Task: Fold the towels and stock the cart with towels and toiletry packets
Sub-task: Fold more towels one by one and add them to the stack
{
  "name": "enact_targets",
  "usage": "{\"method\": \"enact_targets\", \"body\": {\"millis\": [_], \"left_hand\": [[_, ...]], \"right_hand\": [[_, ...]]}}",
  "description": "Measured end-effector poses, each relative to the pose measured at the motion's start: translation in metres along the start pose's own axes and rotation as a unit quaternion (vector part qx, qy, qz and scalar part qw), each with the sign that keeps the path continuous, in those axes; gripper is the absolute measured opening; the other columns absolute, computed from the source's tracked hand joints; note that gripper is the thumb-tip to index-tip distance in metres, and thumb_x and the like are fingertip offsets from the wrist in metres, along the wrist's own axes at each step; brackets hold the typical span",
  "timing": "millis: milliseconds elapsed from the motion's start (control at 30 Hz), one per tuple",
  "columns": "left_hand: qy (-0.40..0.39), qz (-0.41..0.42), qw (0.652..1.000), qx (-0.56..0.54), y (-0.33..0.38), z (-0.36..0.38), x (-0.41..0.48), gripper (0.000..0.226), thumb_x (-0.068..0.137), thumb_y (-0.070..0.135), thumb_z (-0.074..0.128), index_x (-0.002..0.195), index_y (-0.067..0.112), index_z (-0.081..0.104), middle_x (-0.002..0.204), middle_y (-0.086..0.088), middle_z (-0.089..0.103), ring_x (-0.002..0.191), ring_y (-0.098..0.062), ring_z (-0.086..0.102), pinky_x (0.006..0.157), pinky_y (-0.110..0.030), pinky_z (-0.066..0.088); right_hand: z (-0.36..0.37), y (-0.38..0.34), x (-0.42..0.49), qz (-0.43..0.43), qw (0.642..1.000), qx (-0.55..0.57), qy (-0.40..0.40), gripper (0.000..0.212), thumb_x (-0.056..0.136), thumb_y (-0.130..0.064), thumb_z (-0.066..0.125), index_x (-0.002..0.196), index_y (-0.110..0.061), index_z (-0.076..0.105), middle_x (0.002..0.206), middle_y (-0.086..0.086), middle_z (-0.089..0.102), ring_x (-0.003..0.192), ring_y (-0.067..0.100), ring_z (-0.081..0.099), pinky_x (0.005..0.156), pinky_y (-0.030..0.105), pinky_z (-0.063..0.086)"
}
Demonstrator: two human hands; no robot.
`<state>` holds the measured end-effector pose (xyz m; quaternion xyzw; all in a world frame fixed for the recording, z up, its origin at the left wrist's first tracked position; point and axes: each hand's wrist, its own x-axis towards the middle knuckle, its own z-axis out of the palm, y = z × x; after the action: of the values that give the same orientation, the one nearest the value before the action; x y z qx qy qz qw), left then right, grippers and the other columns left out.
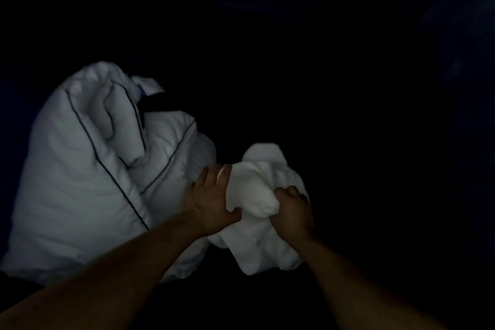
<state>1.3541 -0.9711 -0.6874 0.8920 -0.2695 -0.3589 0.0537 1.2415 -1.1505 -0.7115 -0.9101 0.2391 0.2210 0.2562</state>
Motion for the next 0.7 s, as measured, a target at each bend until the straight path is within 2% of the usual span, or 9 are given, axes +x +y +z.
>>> {"method": "enact_targets", "body": {"millis": [67,100,233,400,467,500,567,600,700], "left_hand": [[-0.004,-0.004,0.999,-0.044,0.017,-0.041,-0.027,0.12,0.074,0.071,0.062,0.156,0.028,-0.013,0.166,-0.002,-0.007,0.152,-0.026,-0.003,0.121,-0.048,0.015],[-0.004,-0.004,0.998,-0.062,0.026,-0.063,-0.042,0.124,0.073,0.066,0.07,0.155,0.031,-0.016,0.165,0.0,-0.012,0.152,-0.026,-0.008,0.121,-0.05,0.015],[0.049,0.006,0.995,-0.081,0.07,-0.153,-0.104,0.139,0.062,0.065,0.08,0.148,0.043,-0.027,0.162,0.008,-0.024,0.152,-0.025,-0.012,0.118,-0.056,0.021],[0.15,0.039,0.984,-0.093,0.126,-0.244,-0.18,0.146,0.046,0.071,0.08,0.138,0.053,-0.032,0.162,0.013,-0.012,0.152,-0.026,-0.007,0.115,-0.06,0.026],[0.199,0.052,0.971,-0.118,0.148,-0.271,-0.208,0.146,0.044,0.072,0.08,0.145,0.048,-0.024,0.161,0.012,0.004,0.15,-0.024,0.007,0.113,-0.054,0.032],[0.228,0.058,0.961,-0.147,0.16,-0.285,-0.222,0.143,0.045,0.069,0.082,0.149,0.045,-0.014,0.158,0.009,0.016,0.146,-0.023,0.022,0.11,-0.049,0.036],[0.279,0.08,0.934,-0.21,0.184,-0.315,-0.248,0.121,0.05,0.061,0.082,0.149,0.042,0.016,0.142,0.013,0.043,0.125,-0.018,0.053,0.098,-0.042,0.049],[0.302,0.095,0.921,-0.227,0.197,-0.332,-0.261,0.104,0.051,0.059,0.08,0.141,0.044,0.03,0.13,0.016,0.054,0.112,-0.016,0.062,0.089,-0.041,0.055],[0.341,0.142,0.895,-0.251,0.236,-0.381,-0.304,0.074,0.056,0.058,0.075,0.124,0.039,0.052,0.103,0.014,0.068,0.09,-0.012,0.068,0.078,-0.039,0.059]], "right_hand": [[-0.052,-0.024,-0.021,-0.026,0.998,0.032,0.039,0.025,0.091,-0.03,0.06,0.108,-0.012,0.062,0.116,0.01,0.058,0.102,0.028,0.056,0.074,0.028,0.042],[-0.079,-0.036,-0.033,-0.04,0.996,0.05,0.057,0.025,0.091,-0.03,0.061,0.107,-0.012,0.063,0.115,0.01,0.058,0.102,0.027,0.057,0.075,0.028,0.043],[-0.192,-0.078,-0.085,-0.091,0.981,0.092,0.148,0.02,0.084,-0.022,0.067,0.099,-0.009,0.065,0.103,0.007,0.058,0.093,0.025,0.057,0.07,0.026,0.035],[-0.312,-0.115,-0.157,-0.165,0.954,0.09,0.232,0.019,0.076,-0.021,0.069,0.089,-0.022,0.055,0.094,-0.012,0.044,0.079,0.013,0.047,0.062,0.02,0.034],[-0.349,-0.132,-0.187,-0.198,0.937,0.103,0.268,0.021,0.075,-0.02,0.069,0.093,-0.018,0.059,0.095,-0.011,0.046,0.08,0.015,0.049,0.068,0.024,0.038],[-0.366,-0.142,-0.202,-0.214,0.928,0.113,0.285,0.023,0.074,-0.021,0.068,0.094,-0.017,0.059,0.095,-0.012,0.047,0.081,0.016,0.049,0.069,0.025,0.038],[-0.398,-0.157,-0.235,-0.238,0.906,0.138,0.322,0.026,0.069,-0.023,0.064,0.093,-0.019,0.059,0.089,-0.016,0.046,0.08,0.016,0.049,0.066,0.021,0.035],[-0.414,-0.162,-0.252,-0.238,0.896,0.153,0.343,0.028,0.067,-0.024,0.064,0.094,-0.02,0.059,0.086,-0.018,0.045,0.079,0.015,0.048,0.064,0.018,0.034],[-0.467,-0.168,-0.31,-0.216,0.87,0.202,0.395,0.041,0.061,-0.034,0.069,0.099,-0.027,0.056,0.09,-0.016,0.049,0.082,0.012,0.051,0.065,0.022,0.036]]}}
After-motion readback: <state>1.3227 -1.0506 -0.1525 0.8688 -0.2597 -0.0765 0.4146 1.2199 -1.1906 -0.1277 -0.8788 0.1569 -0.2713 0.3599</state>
